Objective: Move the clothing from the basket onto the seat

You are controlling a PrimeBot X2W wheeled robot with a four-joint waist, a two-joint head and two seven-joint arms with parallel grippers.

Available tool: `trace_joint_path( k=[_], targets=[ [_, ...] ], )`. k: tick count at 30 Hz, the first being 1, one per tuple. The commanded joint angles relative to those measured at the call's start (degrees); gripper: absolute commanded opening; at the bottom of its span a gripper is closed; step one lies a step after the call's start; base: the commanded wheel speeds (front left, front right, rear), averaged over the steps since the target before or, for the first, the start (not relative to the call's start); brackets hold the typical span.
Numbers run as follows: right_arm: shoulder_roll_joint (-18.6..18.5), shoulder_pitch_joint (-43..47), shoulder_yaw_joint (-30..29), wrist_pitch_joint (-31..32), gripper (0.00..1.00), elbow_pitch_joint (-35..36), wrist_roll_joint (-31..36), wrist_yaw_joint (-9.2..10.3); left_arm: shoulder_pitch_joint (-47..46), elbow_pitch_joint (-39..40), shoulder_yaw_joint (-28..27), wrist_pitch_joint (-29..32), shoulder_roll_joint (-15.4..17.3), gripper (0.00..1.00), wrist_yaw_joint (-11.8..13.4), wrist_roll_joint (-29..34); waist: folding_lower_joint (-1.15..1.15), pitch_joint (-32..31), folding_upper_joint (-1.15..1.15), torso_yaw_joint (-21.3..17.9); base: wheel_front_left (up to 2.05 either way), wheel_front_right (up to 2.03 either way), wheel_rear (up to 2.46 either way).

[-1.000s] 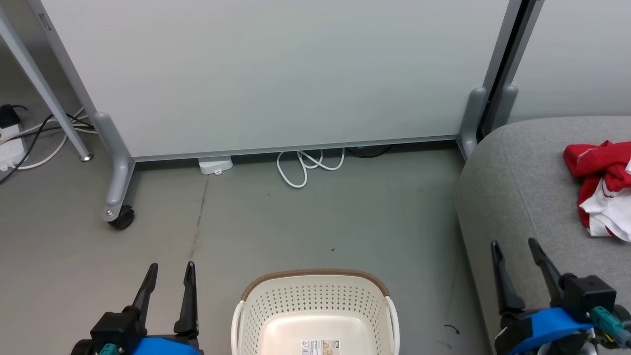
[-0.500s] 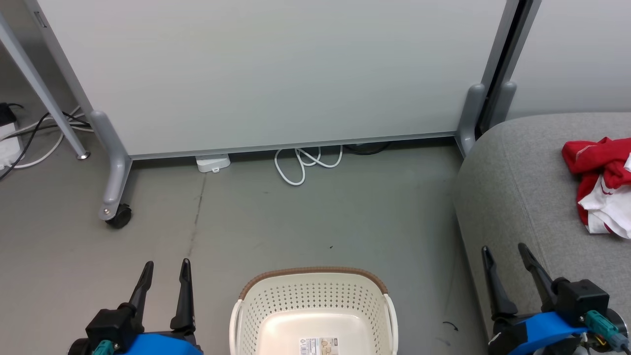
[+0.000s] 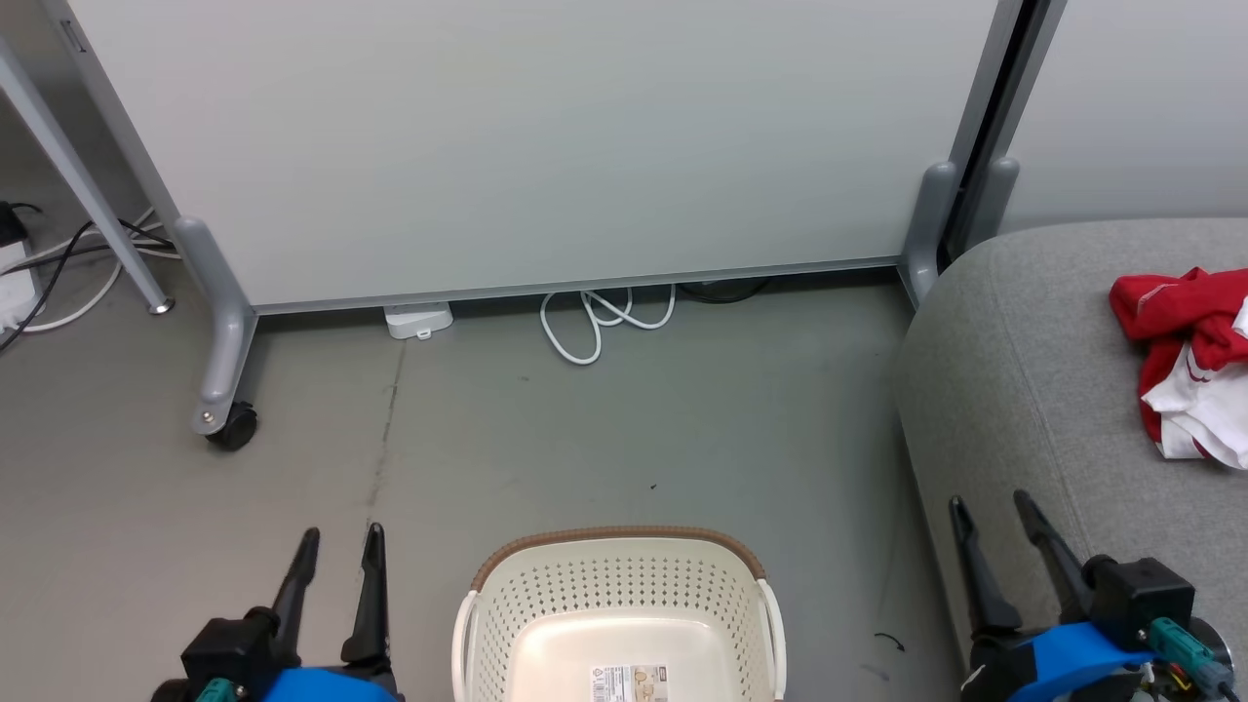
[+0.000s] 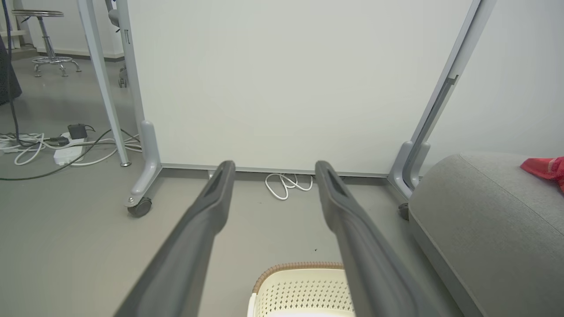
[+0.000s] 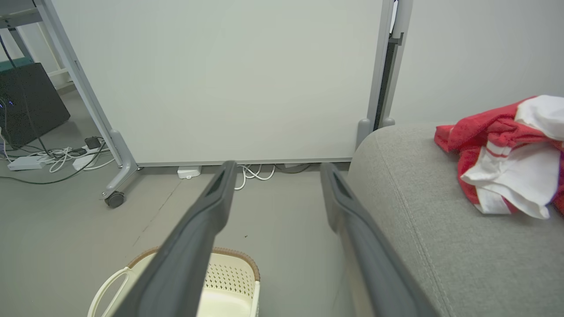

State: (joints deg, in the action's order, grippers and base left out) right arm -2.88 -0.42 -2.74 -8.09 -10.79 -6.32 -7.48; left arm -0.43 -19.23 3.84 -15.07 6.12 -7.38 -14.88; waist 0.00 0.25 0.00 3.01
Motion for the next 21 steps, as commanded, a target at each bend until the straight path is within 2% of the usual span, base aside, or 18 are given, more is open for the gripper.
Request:
trace_joint_path(
  k=[1,10,21],
  targets=[
    [0.0,0.0,0.0,0.0,0.00,-0.3,0.0,0.00,0.1,-0.3,0.1,0.0,-0.1,0.00,0.0,-0.2,0.00,0.0,0.00,0.0,0.00,0.00,0.00],
    [0.4,1.5,0.1,0.5,0.00,-5.3,-0.3,0.00,3.5,-4.8,0.6,0.5,-1.4,0.00,0.0,-0.6,0.01,0.0,0.00,0.0,0.00,0.00,0.00],
    [0.3,0.3,-0.6,2.7,0.00,-5.0,-13.1,0.00,2.0,-3.2,-1.1,3.7,-1.7,0.00,0.0,-12.0,0.00,0.0,0.00,-0.3,0.00,0.00,0.00]
  ],
)
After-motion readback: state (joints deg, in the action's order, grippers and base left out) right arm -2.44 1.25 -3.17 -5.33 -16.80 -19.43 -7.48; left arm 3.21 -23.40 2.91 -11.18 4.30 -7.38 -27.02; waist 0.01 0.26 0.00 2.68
